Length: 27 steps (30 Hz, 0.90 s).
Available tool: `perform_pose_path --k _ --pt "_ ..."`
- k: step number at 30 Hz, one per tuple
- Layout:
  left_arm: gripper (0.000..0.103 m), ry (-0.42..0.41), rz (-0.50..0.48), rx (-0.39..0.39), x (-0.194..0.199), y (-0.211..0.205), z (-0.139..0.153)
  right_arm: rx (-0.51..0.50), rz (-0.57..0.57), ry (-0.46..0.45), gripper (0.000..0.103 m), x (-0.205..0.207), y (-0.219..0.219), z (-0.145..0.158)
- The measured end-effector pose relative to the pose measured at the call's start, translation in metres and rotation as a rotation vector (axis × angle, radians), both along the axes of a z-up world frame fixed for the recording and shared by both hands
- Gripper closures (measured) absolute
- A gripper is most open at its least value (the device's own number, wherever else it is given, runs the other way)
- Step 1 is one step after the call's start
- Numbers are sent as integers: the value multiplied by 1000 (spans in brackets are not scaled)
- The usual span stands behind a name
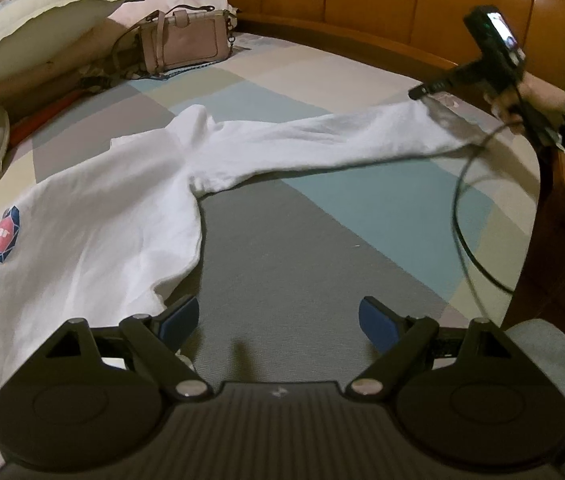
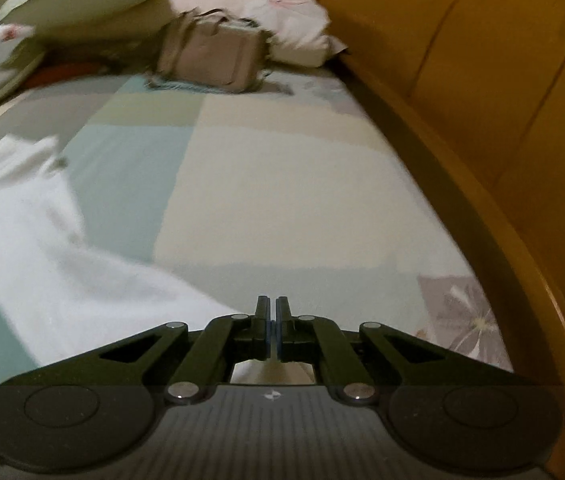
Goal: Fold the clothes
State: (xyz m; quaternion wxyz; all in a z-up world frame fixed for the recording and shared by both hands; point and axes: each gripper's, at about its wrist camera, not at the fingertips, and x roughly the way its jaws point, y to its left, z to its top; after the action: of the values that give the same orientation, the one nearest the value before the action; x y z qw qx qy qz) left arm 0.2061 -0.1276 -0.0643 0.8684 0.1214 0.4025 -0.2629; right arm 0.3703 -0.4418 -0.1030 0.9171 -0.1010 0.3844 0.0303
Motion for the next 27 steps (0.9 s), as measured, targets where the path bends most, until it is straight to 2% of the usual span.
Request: perform_pose_path --k 4,8,15,21,27 --pt "16 -20 10 0 4 4 3 -16 -56 12 94 26 2 2" --pt "16 -40 31 -17 10 15 11 92 -38 1 88 34 8 10" --pt "16 -53 46 -66 15 37 25 240 133 61 78 59 67 10" --pt "16 -64 93 -57 16 64 31 276 266 84 76 72 139 11" --pt "16 -70 131 -82 12 88 34 283 382 98 75 74 202 22"
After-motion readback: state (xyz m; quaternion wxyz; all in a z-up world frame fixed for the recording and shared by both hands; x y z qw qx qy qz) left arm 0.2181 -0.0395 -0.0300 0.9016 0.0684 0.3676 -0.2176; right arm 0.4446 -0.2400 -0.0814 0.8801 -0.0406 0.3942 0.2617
